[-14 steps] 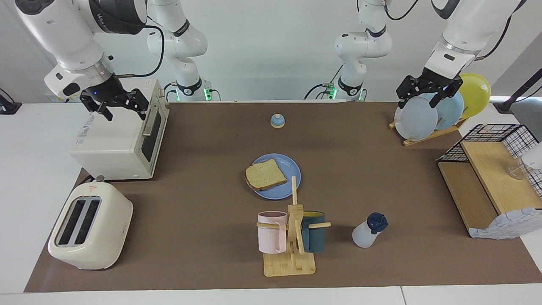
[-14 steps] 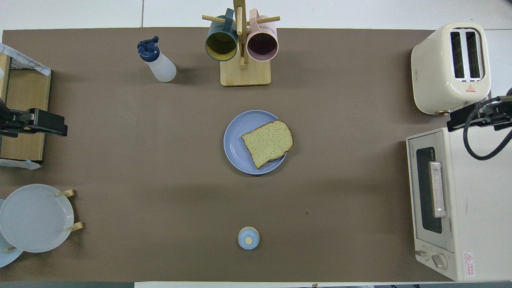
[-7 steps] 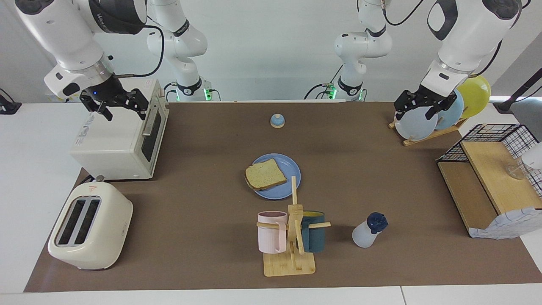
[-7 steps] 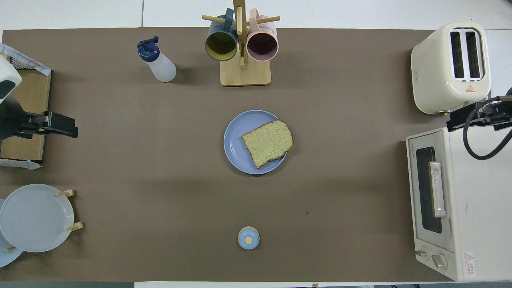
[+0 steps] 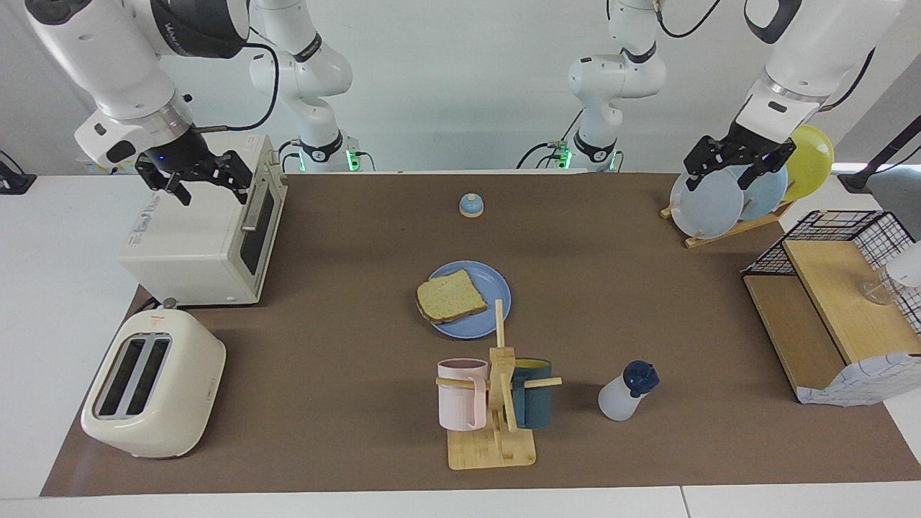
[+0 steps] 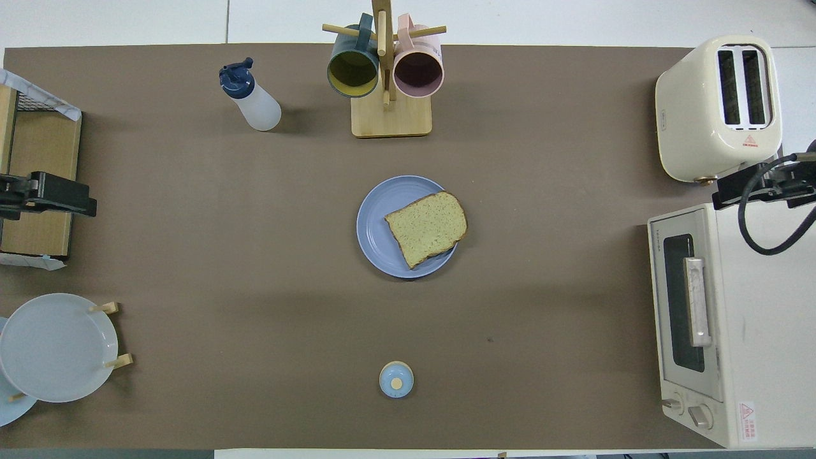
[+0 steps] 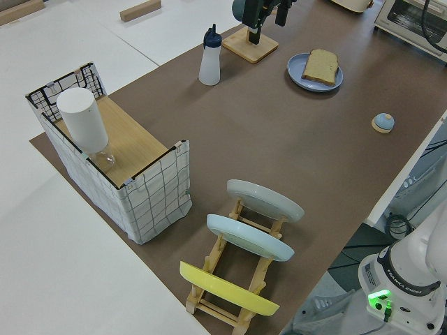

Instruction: Put bread on plate and add seasoning

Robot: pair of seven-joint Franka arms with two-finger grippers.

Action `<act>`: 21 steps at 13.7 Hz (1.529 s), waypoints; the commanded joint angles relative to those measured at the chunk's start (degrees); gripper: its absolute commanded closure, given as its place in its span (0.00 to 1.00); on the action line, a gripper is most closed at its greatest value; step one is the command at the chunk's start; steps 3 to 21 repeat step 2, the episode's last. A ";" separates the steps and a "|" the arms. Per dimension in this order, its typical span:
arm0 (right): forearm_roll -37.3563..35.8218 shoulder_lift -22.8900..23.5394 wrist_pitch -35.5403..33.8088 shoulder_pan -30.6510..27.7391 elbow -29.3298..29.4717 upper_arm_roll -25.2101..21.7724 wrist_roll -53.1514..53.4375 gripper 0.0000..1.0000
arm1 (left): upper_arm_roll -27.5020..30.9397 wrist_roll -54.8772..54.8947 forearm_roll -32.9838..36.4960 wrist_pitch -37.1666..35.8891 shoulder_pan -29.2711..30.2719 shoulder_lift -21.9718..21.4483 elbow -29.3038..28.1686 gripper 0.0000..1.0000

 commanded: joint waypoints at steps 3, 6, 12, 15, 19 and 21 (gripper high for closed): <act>-0.37 -1.07 0.50 -0.43 -1.11 0.44 -0.76 0.00 | -0.21 1.01 -0.81 0.88 0.54 -0.28 -0.58 0.00; -0.37 -1.07 0.50 -0.43 -1.11 0.44 -0.76 0.00 | -0.21 1.01 -0.81 0.88 0.54 -0.28 -0.58 0.00; -0.37 -1.07 0.50 -0.43 -1.11 0.44 -0.76 0.00 | -0.21 1.01 -0.81 0.88 0.54 -0.28 -0.58 0.00; -0.37 -1.07 0.50 -0.43 -1.11 0.44 -0.76 0.00 | -0.21 1.01 -0.81 0.88 0.54 -0.28 -0.58 0.00; -0.37 -1.07 0.50 -0.43 -1.11 0.44 -0.76 0.00 | -0.21 1.01 -0.81 0.88 0.54 -0.28 -0.58 0.00; -0.37 -1.07 0.50 -0.43 -1.11 0.44 -0.76 0.00 | -0.21 1.01 -0.81 0.88 0.54 -0.28 -0.58 0.00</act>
